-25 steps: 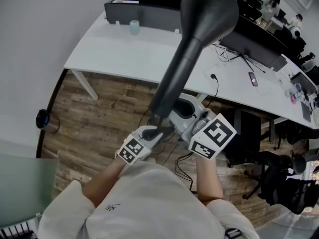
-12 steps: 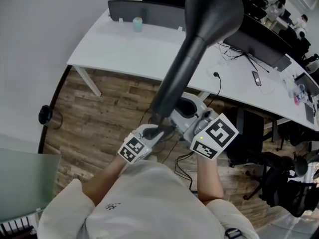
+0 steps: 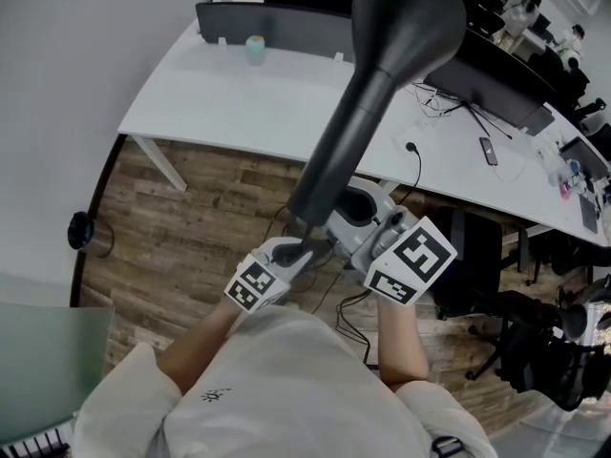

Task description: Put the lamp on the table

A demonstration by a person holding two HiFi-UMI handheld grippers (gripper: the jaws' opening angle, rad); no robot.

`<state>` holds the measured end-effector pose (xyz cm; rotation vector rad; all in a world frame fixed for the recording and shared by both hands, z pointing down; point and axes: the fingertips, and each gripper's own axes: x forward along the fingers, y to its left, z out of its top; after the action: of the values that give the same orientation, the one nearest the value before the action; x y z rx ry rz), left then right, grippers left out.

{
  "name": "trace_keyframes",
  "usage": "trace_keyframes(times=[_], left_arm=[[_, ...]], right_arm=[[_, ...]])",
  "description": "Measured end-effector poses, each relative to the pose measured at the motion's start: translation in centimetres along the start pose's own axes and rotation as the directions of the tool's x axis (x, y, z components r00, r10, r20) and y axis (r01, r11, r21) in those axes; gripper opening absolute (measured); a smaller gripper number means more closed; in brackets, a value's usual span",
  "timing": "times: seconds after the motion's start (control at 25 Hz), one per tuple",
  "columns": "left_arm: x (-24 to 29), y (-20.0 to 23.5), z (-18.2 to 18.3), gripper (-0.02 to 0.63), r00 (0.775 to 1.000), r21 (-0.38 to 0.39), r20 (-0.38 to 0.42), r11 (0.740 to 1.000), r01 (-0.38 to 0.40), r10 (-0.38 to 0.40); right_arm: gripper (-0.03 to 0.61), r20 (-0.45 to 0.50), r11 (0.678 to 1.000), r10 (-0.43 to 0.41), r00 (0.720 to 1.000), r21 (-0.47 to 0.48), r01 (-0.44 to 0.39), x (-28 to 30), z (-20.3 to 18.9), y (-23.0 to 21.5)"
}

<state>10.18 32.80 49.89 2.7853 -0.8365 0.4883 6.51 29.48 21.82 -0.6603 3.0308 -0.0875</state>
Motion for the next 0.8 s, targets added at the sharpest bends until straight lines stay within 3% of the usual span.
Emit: trace_keyframes(times=[0.8], left_arm=[[2.4, 13.0, 3.6, 0.043, 0.997, 0.03, -0.002, 0.996, 0.083, -0.083]], right_arm=[[0.041, -0.002, 0.997, -0.075, 0.997, -0.008, 0.075, 9.7, 1.3, -10.2]])
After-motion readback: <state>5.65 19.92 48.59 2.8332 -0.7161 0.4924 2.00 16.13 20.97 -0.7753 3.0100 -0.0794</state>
